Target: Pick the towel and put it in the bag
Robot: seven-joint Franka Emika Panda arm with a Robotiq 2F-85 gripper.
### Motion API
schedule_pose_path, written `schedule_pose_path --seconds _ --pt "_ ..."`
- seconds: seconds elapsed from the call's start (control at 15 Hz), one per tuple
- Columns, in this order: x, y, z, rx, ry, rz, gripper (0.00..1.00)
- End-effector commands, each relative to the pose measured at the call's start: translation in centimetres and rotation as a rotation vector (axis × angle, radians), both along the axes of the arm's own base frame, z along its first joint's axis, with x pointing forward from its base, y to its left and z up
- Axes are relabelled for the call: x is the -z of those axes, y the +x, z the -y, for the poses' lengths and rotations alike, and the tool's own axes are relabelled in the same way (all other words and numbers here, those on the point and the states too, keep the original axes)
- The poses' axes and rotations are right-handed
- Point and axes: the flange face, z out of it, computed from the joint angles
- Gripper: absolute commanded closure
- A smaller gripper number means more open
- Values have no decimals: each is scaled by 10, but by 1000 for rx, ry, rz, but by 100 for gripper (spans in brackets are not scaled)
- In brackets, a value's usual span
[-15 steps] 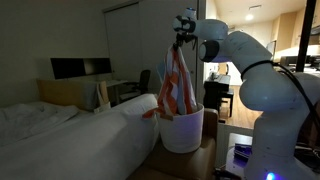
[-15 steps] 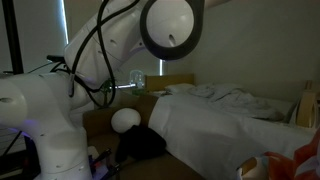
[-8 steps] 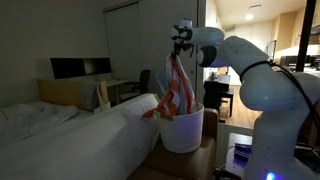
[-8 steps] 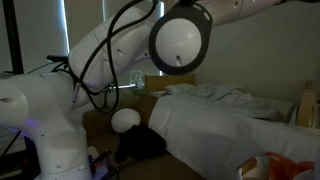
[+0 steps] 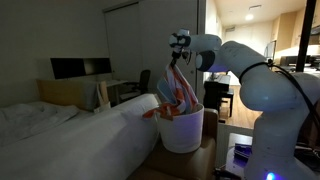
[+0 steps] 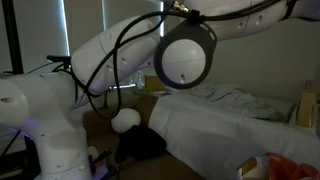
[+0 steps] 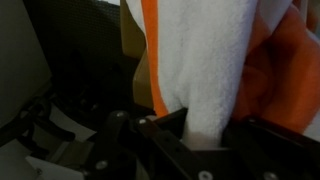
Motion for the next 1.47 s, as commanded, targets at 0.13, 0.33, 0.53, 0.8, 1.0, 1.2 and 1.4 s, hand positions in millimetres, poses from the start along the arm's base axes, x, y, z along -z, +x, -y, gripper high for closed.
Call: schedule_pose_path --seconds 0.13,0.33,0.53,0.8,1.0,1.2,1.4 --pt "6 -7 -3 -134 43 -43 95" --pt "22 -12 0 -166 65 -96 95" --pt "51 -21 6 -204 127 -158 95" --pt "102 -29 7 -257 240 -239 95" --pt "148 -27 1 -295 309 -304 95" --pt "193 -19 -1 -295 328 -330 95" --pt "231 -12 -4 -297 336 -344 95"
